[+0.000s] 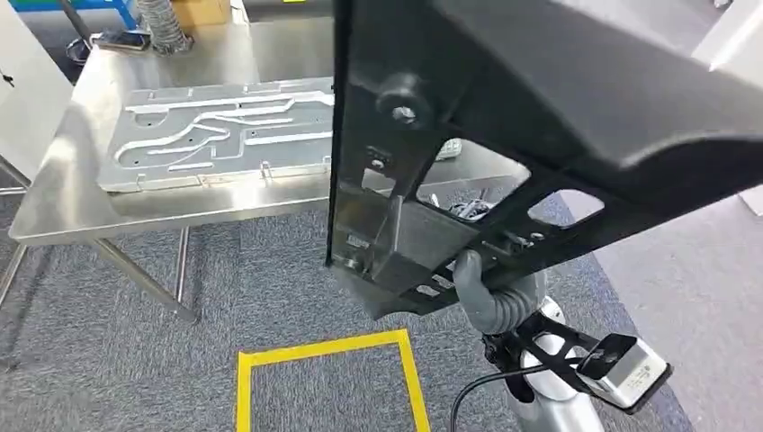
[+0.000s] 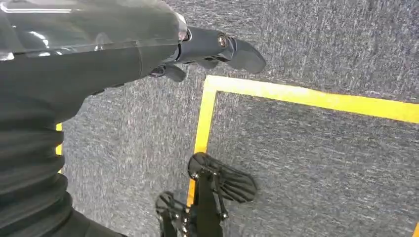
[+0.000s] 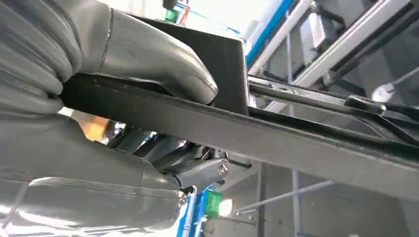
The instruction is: Take the parts from the cabinet and place them on the table.
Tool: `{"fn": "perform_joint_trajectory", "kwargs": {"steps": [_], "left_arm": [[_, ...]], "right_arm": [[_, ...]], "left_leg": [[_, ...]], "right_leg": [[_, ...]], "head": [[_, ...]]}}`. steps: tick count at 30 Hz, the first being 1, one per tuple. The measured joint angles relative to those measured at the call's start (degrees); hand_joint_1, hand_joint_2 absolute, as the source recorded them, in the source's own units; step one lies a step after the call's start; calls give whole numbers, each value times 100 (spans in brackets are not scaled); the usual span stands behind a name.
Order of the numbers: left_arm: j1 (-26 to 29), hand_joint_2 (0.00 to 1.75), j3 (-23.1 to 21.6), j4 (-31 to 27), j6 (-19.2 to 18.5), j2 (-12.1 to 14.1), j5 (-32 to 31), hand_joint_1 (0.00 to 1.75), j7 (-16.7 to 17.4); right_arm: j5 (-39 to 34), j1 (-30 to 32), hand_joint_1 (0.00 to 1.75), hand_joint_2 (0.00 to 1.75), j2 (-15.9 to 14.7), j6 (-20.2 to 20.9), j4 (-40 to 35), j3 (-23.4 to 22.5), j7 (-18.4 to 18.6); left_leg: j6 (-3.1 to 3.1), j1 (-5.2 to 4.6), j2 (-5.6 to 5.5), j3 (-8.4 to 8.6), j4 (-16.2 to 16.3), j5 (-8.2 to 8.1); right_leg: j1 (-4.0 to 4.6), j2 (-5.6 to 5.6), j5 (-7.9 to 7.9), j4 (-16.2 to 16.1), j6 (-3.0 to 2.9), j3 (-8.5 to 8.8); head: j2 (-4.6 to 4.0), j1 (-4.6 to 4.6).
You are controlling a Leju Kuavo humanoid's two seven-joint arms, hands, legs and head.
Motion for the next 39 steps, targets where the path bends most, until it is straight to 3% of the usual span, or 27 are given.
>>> {"fn": "perform_joint_trajectory", "kwargs": {"steps": [1, 2, 4, 5, 6, 8, 9, 10, 13, 14, 15, 16, 18, 19, 20, 22, 25, 26, 28, 29, 30, 31, 33, 34, 35, 36, 39], "left_arm": [[-3, 175, 2, 0, 5, -4, 2, 0, 0], [-5, 175, 6, 0, 11, -9, 9, 0, 0], [9, 175, 26, 7, 13, -66, 28, 0, -2], [-14, 175, 35, 9, 15, -68, 37, 0, -4], [-24, 175, 42, 9, 15, -68, 44, 0, -2], [-21, 175, 48, 9, 13, -79, 44, 0, -9], [-31, 175, 48, 9, 11, -70, 44, 0, -9], [-42, 175, 48, 9, 7, -81, 44, 0, -11], [-58, 175, 48, 9, 0, -87, 44, 0, -22], [-46, 175, 48, 9, 0, -83, 44, 0, -22], [-36, 175, 50, 9, 0, -83, 46, 0, -22], [-32, 175, 52, 9, 0, -83, 46, 0, -22], [-38, 175, 52, 9, 0, -83, 50, 0, -22], [-36, 175, 52, 9, 0, -83, 52, 0, -24], [-53, 175, 52, 9, -2, -83, 59, 0, -26], [-44, 175, 55, 9, 0, -83, 68, 0, -35], [-41, 175, 59, 9, -2, -83, 66, 0, -37], [-49, 175, 59, 9, -6, -83, 63, 0, -37], [-50, 175, 59, 9, -6, -81, 59, 0, -37], [-46, 175, 59, 9, -6, -81, 59, 0, -37], [-44, 175, 59, 9, -6, -81, 57, 0, -37], [-43, 175, 59, 9, -6, -81, 57, 0, -37], [-45, 175, 59, 9, -6, -85, 57, 0, -42], [-46, 175, 59, 9, -6, -87, 57, 0, -46], [-47, 175, 59, 11, -6, -109, 50, 0, -52], [-48, 175, 59, 9, -6, -103, 44, 0, -59], [-50, 175, 59, 9, -6, -105, 37, 0, -81]], "right_arm": [[-2, 0, 175, 175, 0, 0, 2, -5, 0], [-2, -2, 175, 175, 0, 9, 7, -9, 0], [7, -8, 175, 175, -2, 35, 18, -15, -2], [11, -11, 175, 175, -2, 41, 35, -22, -13], [20, -15, 175, 175, -2, 55, 42, -24, -18], [24, -26, 175, 175, -2, 63, 50, -31, -31], [24, -32, 175, 175, 0, 70, 55, -31, -42], [24, -44, 175, 175, 0, 77, 57, -31, -48], [24, -51, 175, 175, 2, 66, 72, -31, -59], [28, -46, 175, 175, 2, 55, 81, -31, -59], [42, -39, 175, 175, 2, 33, 92, -31, -61], [70, -36, 175, 175, 2, 15, 101, -31, -61], [94, -38, 175, 175, 2, -7, 105, -31, -63], [96, -40, 175, 175, 4, -9, 105, -31, -63], [98, -49, 175, 175, 7, -9, 107, -31, -70], [116, -56, 175, 175, 22, -4, 109, -29, -70], [114, -74, 175, 175, 22, -9, 107, -29, -61], [116, -85, 175, 175, 22, -9, 105, -29, -61], [118, -68, 175, 175, 22, -9, 107, -33, -61], [120, -53, 175, 175, 20, -9, 111, -37, -61], [127, -40, 175, 175, 20, -9, 112, -42, -61], [129, -38, 175, 175, 20, -9, 112, -48, -61], [138, -44, 175, 175, 20, -20, 109, -57, -88], [151, -49, 175, 175, 20, -26, 109, -57, -98], [175, -60, 175, 175, 20, -35, 109, -61, -112], [190, -67, 175, 175, 20, -44, 105, -63, -120], [201, -54, 175, 175, 17, -114, 98, -96, -151]], "left_leg": [[-4, -4, -17, 85, 0, -61], [-10, -12, -26, 173, -1, -118], [-26, -16, -36, 243, -20, -225], [-72, -27, -66, 276, -20, -251], [-121, -22, -67, 271, -46, -281], [-182, -41, -60, 363, -60, -239], [-213, -35, -48, 357, -54, -323], [-243, -35, 41, 340, 80, -388], [-314, 9, 100, -366, 1312, -906], [-334, 20, 108, -580, 1613, -968], [-350, 30, 115, -656, 1628, -876], [-357, 42, 121, -594, 1373, -640], [-373, 75, 134, -205, 347, 45], [-384, 82, 140, -67, 25, 145], [-345, 43, 147, -102, -66, -51], [-231, 26, 135, -94, -7, 67], [-145, 54, 126, -69, -52, 101], [-108, 54, 127, -67, -52, 88], [-73, 40, 128, -67, -51, 69], [-66, 30, 128, -64, -50, 64], [-60, 22, 124, -54, -50, 50], [-57, 13, 115, -37, -50, 39], [-64, -7, 96, 30, -51, 3], [-72, -19, 92, 56, -53, -11], [-97, -43, 94, 62, -51, -40], [-132, -28, 95, 55, -56, -52], [-226, -38, 117, 125, -114, -82]], "right_leg": [[2, -1, 194, -287, -16, 25], [14, 0, 542, -693, -48, 109], [70, 14, 1527, -1532, -194, 224], [98, 33, 1372, -1546, -212, 201], [102, 44, 1476, -1554, -234, 216], [101, 39, 1453, -1647, -284, 288], [38, 29, 1468, -1710, -302, 386], [39, 18, 1454, -1756, -322, 462], [35, -25, 1375, -1757, -363, 534], [30, -25, 1350, -1751, -357, 553], [22, -23, 1321, -1743, -348, 580], [11, -22, 1281, -1728, -330, 622], [-12, -25, 1191, -1695, -280, 725], [-13, -35, 1151, -1683, -245, 745], [2, -26, 1139, -1649, -213, 739], [14, -33, 1113, -1657, -156, 717], [-17, -35, 1008, -1560, -61, 700], [-11, -34, 813, -1242, -37, 543], [-25, -34, 390, -255, -2, 29], [-26, -35, 312, 96, 1, -173], [-25, -34, 360, 209, -8, -269], [-24, -34, 540, 36, -27, -221], [9, -33, 1119, -946, -118, 220], [34, -33, 1293, -1323, -169, 396], [70, -45, 1223, -1591, -224, 531], [74, -60, 1237, -1631, -209, 528], [57, -34, 1239, -1722, -266, 577]], "head": [[0, 0], [-2, 0], [0, 0], [0, 2], [0, 2], [0, 7], [0, 7], [0, 7], [0, 7], [0, 7], [0, 7], [0, 4], [-2, 7], [0, 7], [0, 7], [0, 7], [0, 7], [0, 7], [0, 7], [0, 7], [0, 7], [0, 7], [0, 7], [0, 7], [0, 7], [-2, 7], [0, 7]]}}
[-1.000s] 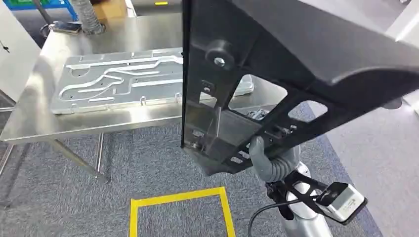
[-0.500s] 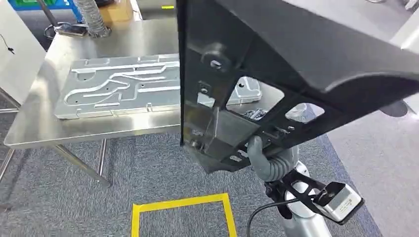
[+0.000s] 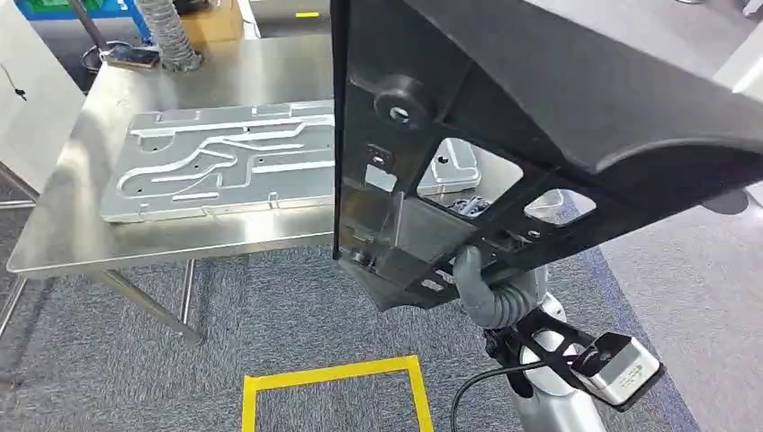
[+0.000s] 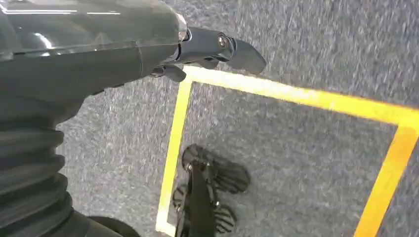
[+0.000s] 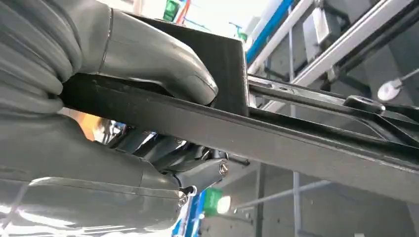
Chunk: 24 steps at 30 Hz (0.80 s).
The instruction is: Take the parts from the cabinet and place them on the table.
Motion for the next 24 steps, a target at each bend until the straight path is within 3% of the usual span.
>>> {"fn": "perform_joint_trajectory", "kwargs": {"steps": [2, 5, 6, 7, 10, 12, 15, 16, 17, 18, 20, 21, 22, 24], "left_arm": [[-5, 175, -2, 0, 2, 7, -4, 0, -22], [24, 175, 0, 0, 13, 7, 7, 0, -22], [34, 175, 2, 0, 18, 7, 4, 0, -22], [38, 175, 2, 0, 20, 7, 4, 0, -22], [34, 175, 0, 0, 20, 7, -2, 0, -22], [31, 175, 0, 0, 20, 4, -15, 0, -31], [29, 175, 0, -2, 17, 4, -17, 0, -35], [33, 175, 0, 0, 17, 7, -24, 0, -35], [30, 175, 0, 0, 17, 4, -24, 0, -41], [26, 175, 0, -2, 15, 7, -24, 0, -44], [33, 175, 0, -2, 15, 11, -22, 0, -44], [45, 175, 2, 0, 15, 11, -22, 0, -44], [53, 175, 2, 0, 15, 11, -22, 0, -44], [54, 175, 2, 0, 11, 11, -26, 0, -44]], "right_arm": [[20, 36, 175, 175, 0, -66, -48, -28, -46], [83, 103, 175, 175, 0, -212, -122, -68, -48], [98, 110, 175, 175, 0, -245, -125, -74, -17], [107, 103, 175, 175, 0, -278, -122, -90, 15], [87, 24, 175, 175, 0, -328, -122, -144, 57], [87, -32, 175, 175, 0, -347, -125, -164, 74], [98, -42, 175, 175, 0, -380, -144, -173, 129], [105, -42, 175, 175, 0, -409, -155, -181, 153], [120, -53, 175, 175, 0, -428, -160, -192, 160], [136, -73, 175, 175, 0, -455, -173, -201, 160], [229, -68, 175, 175, -2, -585, -164, -216, 218], [275, -73, 175, 175, -4, -642, -144, -231, 271], [297, -77, 175, 175, -11, -673, -120, -256, 302], [391, -115, 175, 175, -28, -751, -62, -308, 362]], "left_leg": [[-47, 4, 19, -99, 297, -154], [-117, 53, 19, -834, 1642, -668], [-130, 58, 20, -989, 1840, -640], [-137, 63, 20, -1004, 1749, -475], [-126, 79, 38, -482, 428, 396], [-51, 52, 44, -279, 37, 278], [84, 48, 18, -248, 68, 188], [114, 70, -1, -173, 35, 167], [153, 69, 2, -116, 23, 128], [176, 68, 1, -77, 19, 88], [197, 53, -5, 13, 20, -8], [201, 45, -9, 78, 20, -64], [201, 38, -20, 160, 20, -128], [196, 5, -47, 362, 16, -268]], "right_leg": [[-55, -17, 8, -110, -28, 155], [-51, -27, -76, -106, -52, 250], [-53, -21, -112, -102, -48, 285], [-58, -14, -152, -101, -39, 336], [-66, -10, -327, -93, 17, 557], [-17, 9, -438, -54, 94, 592], [-17, -1, -422, -45, 180, 644], [-27, -5, -420, 100, 195, 598], [-42, 1, -403, 399, 228, 447], [-47, -2, -508, 833, 256, 152], [-53, -2, -870, 1640, 284, -466], [-52, -2, -972, 1841, 286, -687], [-49, -2, -978, 1825, 266, -810], [-21, 0, -600, 1213, 188, -749]], "head": [[0, 0], [0, 0], [0, 0], [0, 0], [0, 0], [0, 2], [-2, 0], [0, 2], [0, 2], [0, 2], [0, 2], [-2, 2], [0, 2], [0, 2]]}}
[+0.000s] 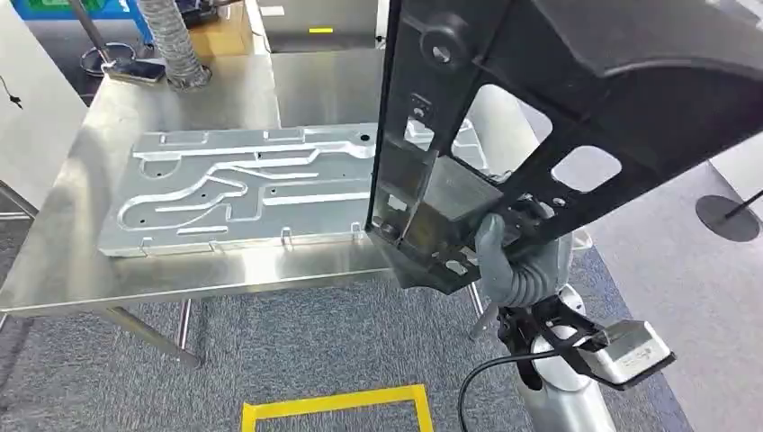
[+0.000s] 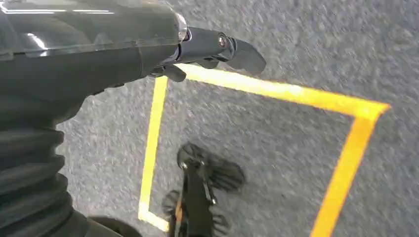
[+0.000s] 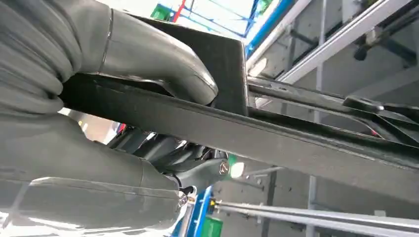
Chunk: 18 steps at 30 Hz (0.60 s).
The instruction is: Take the parts from the cabinet and place them on the table.
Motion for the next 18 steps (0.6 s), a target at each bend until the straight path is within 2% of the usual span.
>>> {"fn": "perform_joint_trajectory", "kwargs": {"steps": [1, 2, 3, 4, 5, 6, 7, 8, 9, 10, 11, 12, 13, 14, 15, 16, 17, 18], "left_arm": [[0, 175, 0, 0, 0, -2, -4, 0, -2], [10, 175, 0, 0, -4, -18, -4, 0, -2], [-8, 175, 0, 4, -9, -39, -9, 0, 0], [-37, 175, 0, 4, -9, -35, -7, 0, -9], [-34, 175, 2, 4, -9, -33, -7, 0, -15], [-24, 175, 2, 4, -11, -33, -7, 0, -20], [-42, 175, 2, 4, -13, -31, -4, 0, -31], [-55, 175, 4, 2, -17, -11, -4, 0, -48], [-77, 175, 7, 4, -20, -22, 4, 0, -59], [-81, 175, 11, 4, -17, -22, 13, 0, -70], [-74, 175, 20, 4, -11, -17, 15, 0, -70], [-63, 175, 28, 4, -9, -9, 15, 0, -70], [-44, 175, 35, 4, -9, -7, 15, 0, -72], [-39, 175, 42, 2, -11, -4, 13, 0, -72], [-51, 175, 53, 2, -11, -2, 13, 0, -79], [-60, 175, 61, 2, -15, 2, 9, 0, -81], [-59, 175, 70, 4, -15, 2, 11, 0, -85], [-48, 175, 79, 2, -15, 7, 7, 0, -85]], "right_arm": [[129, -63, 175, 175, 0, -85, 52, -33, 79], [222, -124, 175, 175, 0, -156, 125, -64, 136], [283, -180, 175, 175, -2, -237, 250, -105, 180], [352, -224, 175, 175, -4, -284, 319, -142, 232], [493, -273, 175, 175, -24, -362, 365, -170, 302], [664, -364, 175, 175, -26, -453, 418, -177, 379], [979, -475, 175, 175, -31, -611, 514, -181, 530], [1333, -593, 175, 175, -46, -781, 651, -181, 673], [1807, -767, 175, 175, -72, -1013, 854, -181, 825], [2404, -963, 175, 175, -98, -1263, 1135, -179, 1010], [2846, -1094, 175, 175, -127, -1439, 1354, -177, 1109], [3297, -1218, 175, 175, -142, -1590, 1558, -166, 1236], [3862, -1402, 175, 175, -146, -1711, 1845, -112, 1420], [4313, -1637, 175, 175, -146, -1751, 2115, -26, 1566], [4747, -1826, 175, 175, -146, -1780, 2384, 88, 1706], [5054, -1955, 175, 175, -142, -1806, 2569, 194, 1793], [5308, -2095, 175, 175, -129, -1808, 2755, 301, 1888], [5496, -2261, 175, 175, -111, -1808, 2972, 411, 1957]], "left_leg": [[-4, -24, 2, 117, -6, -83], [-2, -13, 5, 133, -30, -147], [-40, -39, -15, 233, -14, -215], [-74, -29, -13, 265, -63, -266], [-99, -31, -14, 369, -80, -234], [-142, -31, -4, 392, -101, -190], [-157, -60, -2, 419, -81, -211], [-164, -42, 9, 328, 127, -183], [-189, -38, 22, 108, 505, -176], [-231, -10, 27, -211, 973, -282], [-281, 14, 31, -508, 1337, -507], [-314, 33, 36, -755, 1575, -734], [-346, 51, 45, -906, 1615, -799], [-366, 64, 50, -957, 1445, -697], [-374, 74, 53, -931, 1108, -469], [-399, 91, 61, -875, 695, -89], [-410, 107, 90, -830, 249, 445], [-374, 102, 121, -880, 26, 713]], "right_leg": [[32, -1, 446, -520, -97, 112], [83, -4, 952, -928, -204, 177], [131, 66, 1089, -991, -219, 158], [137, 54, 1002, -1050, -222, 212], [148, 34, 1034, -1088, -253, 245], [146, 26, 1004, -1126, -291, 310], [91, 37, 999, -1220, -297, 428], [84, 45, 992, -1280, -306, 520], [67, 38, 958, -1303, -336, 581], [62, 38, 910, -1308, -349, 622], [62, 39, 854, -1308, -348, 667], [60, 39, 798, -1305, -345, 721], [50, 45, 746, -1296, -338, 776], [33, 63, 684, -1281, -323, 842], [16, 74, 616, -1261, -297, 916], [7, 70, 545, -1241, -268, 987], [6, 57, 466, -1208, -242, 1031], [21, 57, 400, -1113, -211, 1059]], "head": [[-2, 0], [0, 0], [0, -7], [0, 2], [0, 9], [0, 7], [0, 4], [-2, 7], [0, 4], [0, 4], [0, 2], [0, 4], [0, 4], [0, 4], [0, 4], [0, 4], [0, 4], [0, 4]]}}
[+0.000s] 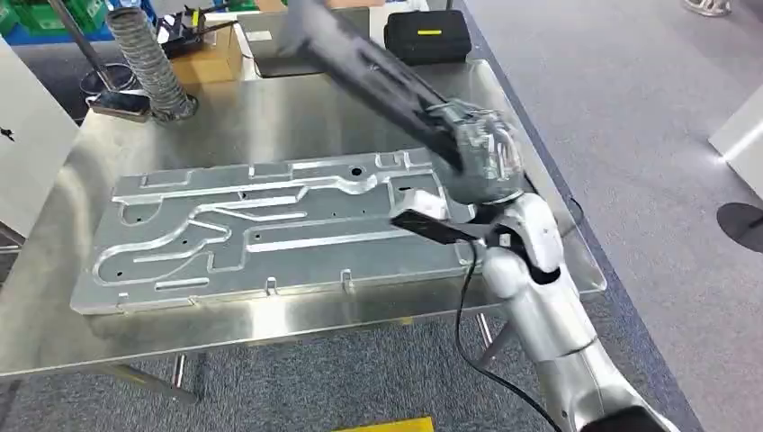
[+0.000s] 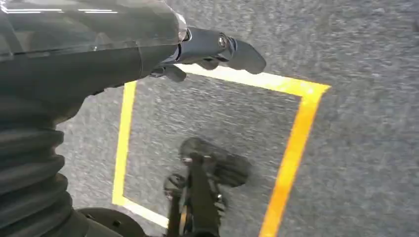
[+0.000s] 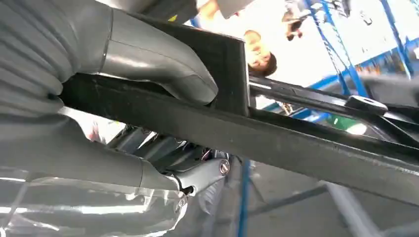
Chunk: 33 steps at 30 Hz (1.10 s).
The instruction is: Take the parts from the cabinet and place them on the table.
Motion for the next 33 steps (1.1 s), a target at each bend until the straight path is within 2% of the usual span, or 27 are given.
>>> {"fn": "perform_joint_trajectory", "kwargs": {"steps": [1, 2, 5, 6, 8, 9, 10, 11, 12, 14, 15, 16, 17, 19, 20, 21, 22, 24, 25, 26, 27, 28, 29, 30, 31, 32, 33], "left_arm": [[-1, 175, 9, 2, -9, 7, -18, 0, 0], [-3, 175, 13, 2, -9, 7, -20, 0, -7], [-41, 175, 15, 2, -20, -2, -57, 0, -20], [-58, 175, 15, 0, -22, 0, -79, 0, -24], [-85, 175, 15, 0, -22, 0, -94, 0, -28], [-88, 175, 15, 0, -22, 0, -96, 0, -28], [-86, 175, 15, 0, -22, 0, -98, 0, -28], [-78, 175, 15, 2, -28, -2, -105, 0, -28], [-68, 175, 15, 2, -31, -2, -116, 0, -28], [-66, 175, 15, 2, -48, -11, -131, 0, -26], [-62, 175, 15, 2, -55, -20, -131, 0, -26], [-80, 175, 15, 2, -57, -20, -131, 0, -28], [-79, 175, 15, 0, -57, -20, -129, 0, -33], [-64, 175, 15, 2, -66, -20, -125, 0, -35], [-66, 175, 15, 0, -79, -15, -125, 0, -42], [-63, 175, 15, 2, -107, -20, -129, 0, -57], [-68, 175, 13, 2, -127, -22, -133, 0, -76], [-63, 175, 13, 2, -157, -15, -133, 0, -109], [-52, 175, 13, 2, -168, -13, -136, 0, -129], [-37, 175, 13, 2, -181, -11, -153, 0, -164], [-29, 175, 11, 2, -195, -11, -175, 0, -212], [-32, 175, -2, 2, -203, -9, -199, 0, -251], [-38, 175, -11, 2, -219, 2, -201, 0, -295], [-42, 175, -17, 2, -227, 2, -201, 0, -337], [-51, 175, -26, 2, -256, 4, -208, 0, -389], [-49, 175, -37, 2, -271, 7, -214, 0, -439], [-39, 175, -52, 2, -278, 11, -216, 0, -463]], "right_arm": [[269, -237, 175, 175, 61, 37, 354, 170, 92], [547, -447, 175, 175, 134, 127, 667, 341, 190], [1243, -896, 175, 175, 345, 293, 1513, 840, 262], [1390, -1047, 175, 175, 437, 326, 1843, 1005, 251], [1603, -1264, 175, 175, 635, 367, 2512, 1297, 258], [1658, -1314, 175, 175, 700, 387, 2741, 1394, 260], [1699, -1337, 175, 175, 786, 391, 3044, 1522, 253], [1730, -1361, 175, 175, 845, 387, 3326, 1632, 251], [1735, -1384, 175, 175, 888, 383, 3517, 1700, 240], [1715, -1468, 175, 175, 988, 380, 3910, 1827, 203], [1704, -1504, 175, 175, 1030, 378, 4045, 1866, 192], [1682, -1548, 175, 175, 1071, 367, 4177, 1905, 181], [1632, -1576, 175, 175, 1093, 363, 4281, 1934, 144], [1505, -1580, 175, 175, 1115, 356, 4526, 1956, 72], [1435, -1567, 175, 175, 1123, 358, 4645, 1960, 33], [1363, -1563, 175, 175, 1126, 367, 4776, 1962, 4], [1328, -1560, 175, 175, 1137, 372, 4888, 1964, -13], [1306, -1502, 175, 175, 1134, 367, 5079, 1967, -31], [1306, -1456, 175, 175, 1132, 348, 5181, 1969, -37], [1299, -1406, 175, 175, 1125, 259, 5248, 1973, -38], [1295, -1386, 175, 175, 1126, 177, 5288, 1975, -38], [1293, -1380, 175, 175, 1121, 112, 5325, 1973, -48], [1291, -1375, 175, 175, 1112, 44, 5367, 1975, -53], [1286, -1364, 175, 175, 1108, -16, 5398, 1973, -55], [1282, -1352, 0, 0, 1077, -116, 5433, 1973, -75], [1265, -1318, 0, 0, 1060, -203, 5450, 1971, -99], [1243, -1277, 0, 0, 1031, -241, 5478, 1971, -120]], "left_leg": [[96, -27, 5, 22, 69, -118], [138, -54, -9, -6, 101, -37], [209, 4, -15, 35, 42, -43], [240, 11, -20, 52, 31, -64], [277, 10, -25, 63, 31, -91], [279, 10, -33, 72, 33, -111], [272, 14, -55, 90, 34, -130], [268, 18, -73, 127, 34, -156], [251, 21, -95, 169, 36, -185], [206, 23, -124, 272, 38, -247], [187, 25, -125, 280, 23, -264], [152, -13, -134, 277, 42, -273], [119, 6, -129, 264, 38, -272], [48, 4, -124, 312, -27, -267], [18, 17, -117, 303, -18, -318], [8, 12, -81, 277, 138, -432], [0, 15, -73, 115, 513, -645], [-29, 16, -72, -327, 1424, -1031], [-40, 16, -71, -476, 1710, -1082], [-42, 16, -69, -493, 1719, -1005], [-40, 17, -68, -371, 1448, -810], [-34, 21, -64, -171, 1037, -583], [-27, 32, -61, 127, 444, -301], [-15, 36, -64, 289, 108, -297], [25, -7, -70, 340, 60, -335], [84, 0, -77, 323, 91, -329], [106, -2, -78, 319, 88, -328]], "right_leg": [[11, 30, -30, 3, 35, -65], [12, 31, -66, 25, 79, -81], [-13, -1, -177, 75, 170, -80], [-11, -20, -292, 308, 204, -194], [-52, -25, -646, 1202, 253, -708], [-66, -26, -747, 1620, 274, -976], [-84, -27, -717, 1852, 290, -1168], [-102, -28, -536, 1772, 295, -1203], [-109, -31, -263, 1458, 285, -1113], [-96, -34, 421, 388, 214, -726], [-75, -39, 411, 205, 169, -634], [-37, -35, 413, 100, 144, -607], [-28, -34, 358, 78, 125, -603], [-13, -22, 358, 42, 71, -578], [-91, -35, 396, -56, 20, -504], [-75, -38, 403, -99, -10, -460], [-72, -43, 400, -99, -34, -451], [-45, -45, 387, -93, -54, -446], [-39, -44, 382, -88, -60, -446], [-38, -36, 378, -79, -57, -445], [-42, -23, 365, -62, -50, -444], [-46, -12, 351, -46, -36, -434], [-54, -4, 320, -11, -9, -421], [-52, -1, 289, 28, 26, -426], [1, 8, 274, 72, 58, -460], [-9, 13, 285, 55, 77, -460], [-16, 16, 289, 48, 101, -448]], "head": [[0, 0], [0, -2], [0, 0], [-2, 2], [-2, 0], [0, 0], [0, 2], [0, 0], [0, 0], [0, 0], [0, 2], [0, 0], [0, 0], [-2, 0], [-2, 0], [0, 0], [0, 0], [0, 0], [0, 0], [-2, 0], [0, 0], [0, 0], [0, 0], [0, 0], [0, 0], [0, -2], [0, 2]]}}
